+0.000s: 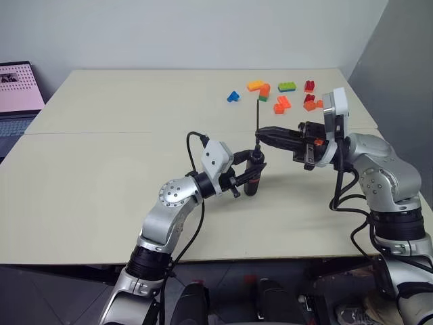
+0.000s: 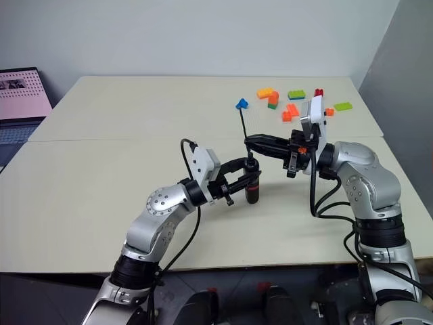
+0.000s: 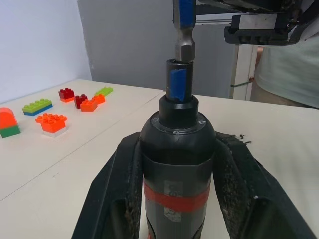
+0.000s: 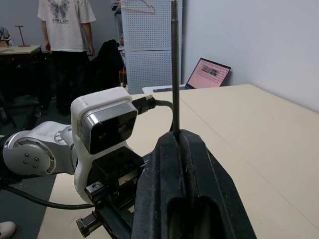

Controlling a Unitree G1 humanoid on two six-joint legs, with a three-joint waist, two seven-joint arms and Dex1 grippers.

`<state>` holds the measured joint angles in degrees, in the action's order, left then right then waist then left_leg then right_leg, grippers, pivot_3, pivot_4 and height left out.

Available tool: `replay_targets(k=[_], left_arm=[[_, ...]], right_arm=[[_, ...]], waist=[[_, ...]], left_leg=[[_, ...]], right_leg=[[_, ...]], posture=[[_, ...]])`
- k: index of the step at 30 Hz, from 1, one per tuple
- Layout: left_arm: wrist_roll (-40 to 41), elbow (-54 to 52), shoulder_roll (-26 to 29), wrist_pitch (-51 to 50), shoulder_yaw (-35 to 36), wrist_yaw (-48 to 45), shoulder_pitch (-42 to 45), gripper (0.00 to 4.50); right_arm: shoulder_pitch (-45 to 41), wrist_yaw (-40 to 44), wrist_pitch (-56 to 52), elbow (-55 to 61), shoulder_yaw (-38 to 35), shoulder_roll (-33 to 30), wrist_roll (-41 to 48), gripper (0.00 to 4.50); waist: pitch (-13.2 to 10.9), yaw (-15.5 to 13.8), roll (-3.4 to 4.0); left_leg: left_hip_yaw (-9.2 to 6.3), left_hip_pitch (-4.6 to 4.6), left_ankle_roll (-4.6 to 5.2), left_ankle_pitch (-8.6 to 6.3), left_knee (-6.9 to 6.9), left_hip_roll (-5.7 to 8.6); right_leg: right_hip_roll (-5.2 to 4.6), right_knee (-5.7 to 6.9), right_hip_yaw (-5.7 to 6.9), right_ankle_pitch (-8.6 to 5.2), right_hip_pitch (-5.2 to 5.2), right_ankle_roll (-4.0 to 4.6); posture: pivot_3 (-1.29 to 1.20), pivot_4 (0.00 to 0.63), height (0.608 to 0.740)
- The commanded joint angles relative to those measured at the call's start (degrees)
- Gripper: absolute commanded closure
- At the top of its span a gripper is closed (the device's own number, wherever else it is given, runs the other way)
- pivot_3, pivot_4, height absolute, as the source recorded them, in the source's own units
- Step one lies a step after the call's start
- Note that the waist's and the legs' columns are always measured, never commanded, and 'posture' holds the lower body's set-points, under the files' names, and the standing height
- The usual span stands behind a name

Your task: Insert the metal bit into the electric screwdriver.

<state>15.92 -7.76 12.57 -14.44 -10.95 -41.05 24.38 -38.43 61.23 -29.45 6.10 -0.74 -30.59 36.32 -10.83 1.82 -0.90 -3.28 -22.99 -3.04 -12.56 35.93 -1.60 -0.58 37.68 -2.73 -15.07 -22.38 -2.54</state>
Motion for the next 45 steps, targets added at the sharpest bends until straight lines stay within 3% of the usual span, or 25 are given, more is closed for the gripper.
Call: replay_targets(k=[1,45], left_arm=[[0.27,-0.63,-0.33,0.37,-0.62,-0.35,0.26,2.88],[0.17,-1.23,-0.28,0.57,-1.03,-0.42,-0.29,2.88]], right_arm=[[1.28,0.43,0.92,0.17,0.96,-0.48,-1.60,4.50],[3.13,0.49,7.18,-4.14,2.56,-0.95,-5.80,4.50]], waist=[[0.00,0.00,0.00],[0.01,0.00,0.00]], left_leg=[[0.00,0.00,0.00,0.00,0.00,0.00],[0.00,0.08,0.00,0.00,0.01,0.00]], right_leg=[[0.00,0.00,0.00,0.00,0.01,0.00],[0.00,0.00,0.00,0.00,0.07,0.00]], posture=[[0.00,0.150,0.740],[0.00,0.150,0.740]])
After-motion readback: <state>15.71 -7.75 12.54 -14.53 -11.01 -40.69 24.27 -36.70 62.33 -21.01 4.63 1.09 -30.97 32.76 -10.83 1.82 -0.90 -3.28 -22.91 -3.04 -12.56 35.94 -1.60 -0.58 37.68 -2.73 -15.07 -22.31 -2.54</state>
